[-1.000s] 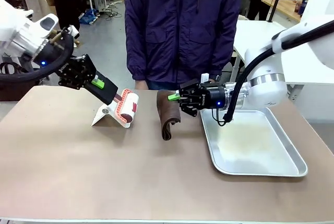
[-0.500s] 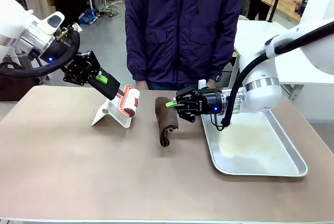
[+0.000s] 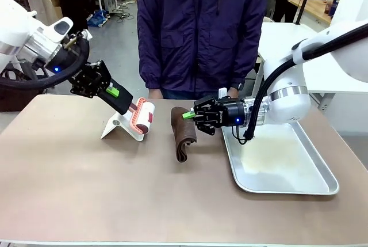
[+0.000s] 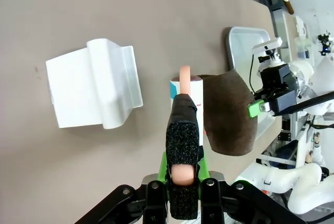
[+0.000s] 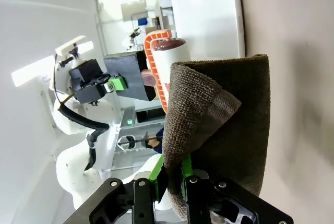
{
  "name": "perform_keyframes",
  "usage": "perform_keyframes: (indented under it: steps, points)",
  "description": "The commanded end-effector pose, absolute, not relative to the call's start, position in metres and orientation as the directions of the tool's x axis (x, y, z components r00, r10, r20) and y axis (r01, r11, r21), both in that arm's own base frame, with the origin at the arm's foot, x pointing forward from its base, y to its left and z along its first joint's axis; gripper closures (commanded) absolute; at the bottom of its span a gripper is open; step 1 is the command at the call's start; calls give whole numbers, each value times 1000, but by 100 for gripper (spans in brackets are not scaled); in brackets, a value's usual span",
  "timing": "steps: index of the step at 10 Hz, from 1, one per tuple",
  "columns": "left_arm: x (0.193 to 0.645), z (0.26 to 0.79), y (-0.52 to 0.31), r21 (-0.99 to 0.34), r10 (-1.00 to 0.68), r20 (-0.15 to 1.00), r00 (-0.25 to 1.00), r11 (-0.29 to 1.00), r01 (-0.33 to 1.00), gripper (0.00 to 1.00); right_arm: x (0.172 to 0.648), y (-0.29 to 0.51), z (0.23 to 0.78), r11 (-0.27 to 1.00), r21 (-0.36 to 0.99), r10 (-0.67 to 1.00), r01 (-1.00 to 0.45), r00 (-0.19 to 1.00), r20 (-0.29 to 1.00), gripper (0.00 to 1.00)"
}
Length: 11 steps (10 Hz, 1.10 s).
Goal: Clean the surface of the table.
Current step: Return the Lint Roller and towel to their original positions.
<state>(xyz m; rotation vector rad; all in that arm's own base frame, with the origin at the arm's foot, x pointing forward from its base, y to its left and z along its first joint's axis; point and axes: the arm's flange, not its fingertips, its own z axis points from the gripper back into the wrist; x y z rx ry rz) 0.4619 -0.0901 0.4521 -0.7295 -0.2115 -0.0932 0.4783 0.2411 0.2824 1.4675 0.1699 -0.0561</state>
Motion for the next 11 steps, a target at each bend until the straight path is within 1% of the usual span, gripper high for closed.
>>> perform_keyframes:
  steps: [1,3,4,6,7,10,11]
  points:
    - [455,452,-94,-619,-29,252,967,763,184,78,479,244,274,75,987,47,143,988,-146,88]
    - [466,457,-102,-602,-38,249,968,776,185,78,477,246,264,79,985,48,155,986,-159,88]
    - [472,458,-105,-593,-12,249,969,789,162,78,475,248,262,66,986,39,154,987,-157,88]
    - [485,454,-110,-551,12,226,974,826,118,78,466,248,262,45,994,13,99,995,-100,88]
    - [490,452,-110,-552,12,215,976,826,111,78,464,245,264,31,995,6,99,995,-100,88]
    - [499,440,-112,-547,12,193,981,831,97,78,455,246,267,107,992,16,64,998,-66,88]
    - [500,438,-112,-548,26,191,981,832,84,78,454,246,267,114,992,22,62,998,-65,88]
